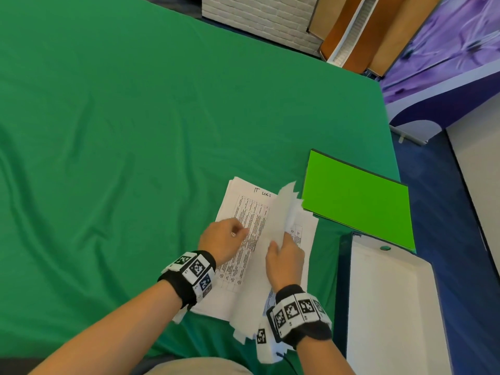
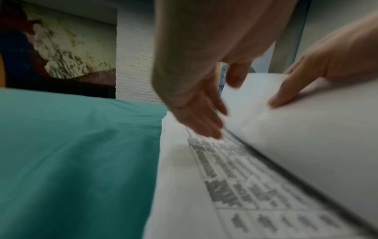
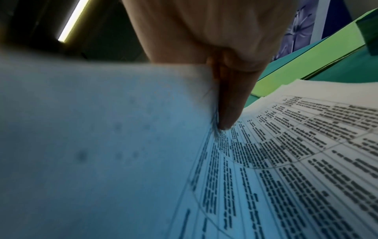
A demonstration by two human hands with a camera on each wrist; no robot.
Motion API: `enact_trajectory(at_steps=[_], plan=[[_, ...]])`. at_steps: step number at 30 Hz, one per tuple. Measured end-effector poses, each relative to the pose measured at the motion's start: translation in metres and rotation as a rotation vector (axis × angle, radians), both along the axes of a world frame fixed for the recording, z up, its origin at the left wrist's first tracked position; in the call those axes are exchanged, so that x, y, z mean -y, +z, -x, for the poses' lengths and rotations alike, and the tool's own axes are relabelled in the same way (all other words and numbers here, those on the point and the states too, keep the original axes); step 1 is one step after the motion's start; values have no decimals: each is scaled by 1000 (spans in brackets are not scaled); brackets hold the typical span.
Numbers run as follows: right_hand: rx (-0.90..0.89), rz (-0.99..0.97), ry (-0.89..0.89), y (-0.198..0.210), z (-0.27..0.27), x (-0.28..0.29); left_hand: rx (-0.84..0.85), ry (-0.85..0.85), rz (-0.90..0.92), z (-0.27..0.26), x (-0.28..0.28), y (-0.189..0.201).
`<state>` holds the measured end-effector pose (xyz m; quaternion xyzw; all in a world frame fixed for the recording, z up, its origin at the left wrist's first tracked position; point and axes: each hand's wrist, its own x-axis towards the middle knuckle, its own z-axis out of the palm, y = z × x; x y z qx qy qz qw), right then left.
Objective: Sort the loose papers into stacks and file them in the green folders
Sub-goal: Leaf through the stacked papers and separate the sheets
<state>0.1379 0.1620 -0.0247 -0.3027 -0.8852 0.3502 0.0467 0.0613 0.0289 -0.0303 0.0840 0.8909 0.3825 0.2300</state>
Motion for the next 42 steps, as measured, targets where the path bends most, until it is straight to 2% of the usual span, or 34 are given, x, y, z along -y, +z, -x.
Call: enact_trajectory(at_steps=[2, 4, 7, 10, 11, 14, 15, 17, 22, 26, 29, 32, 34, 37, 40, 42], plan=[[-26, 38, -47, 6, -3, -3, -129, 114, 271, 5, 9, -7], [-45, 55, -70, 11, -6, -3, -80, 96, 424, 8, 16, -16], [-67, -28, -15, 8, -9, -5, -11, 44, 423, 11, 22, -28], [-70, -68, 40, -1, -7, -5, -60, 39, 374, 13, 26, -26], [-60, -90, 49, -4, -7, -5, -102, 9, 414, 14, 28, -22], [-61, -128, 29, -6, -7, -3, -306, -212, 731, 12, 29, -3], [-73, -118, 19, -5, -6, -2, -347, -257, 783, 10, 27, 4], [-84, -63, 6, 0, -6, 0, -402, -271, 768, 5, 23, 13], [-3, 118, -13, 12, -3, 8, -493, -298, 407, -9, 3, 21], [11, 99, 26, 14, -1, 9, -482, -345, 348, -21, -10, 27], [-2, 34, 26, 14, 1, 6, -391, -409, 279, -23, -12, 25], [36, -10, -10, 13, 1, 1, -238, -329, 118, -18, -6, 17], [59, -21, -9, 14, 0, 0, -222, -167, 122, -11, 2, 7], [47, -10, -2, 15, -1, 1, -185, 38, 309, 0, 20, -9], [8, 62, -63, 16, -4, 5, -26, -2, 471, 6, 31, -22], [-6, 45, -62, 12, -5, 5, 26, -48, 452, 6, 35, -29]])
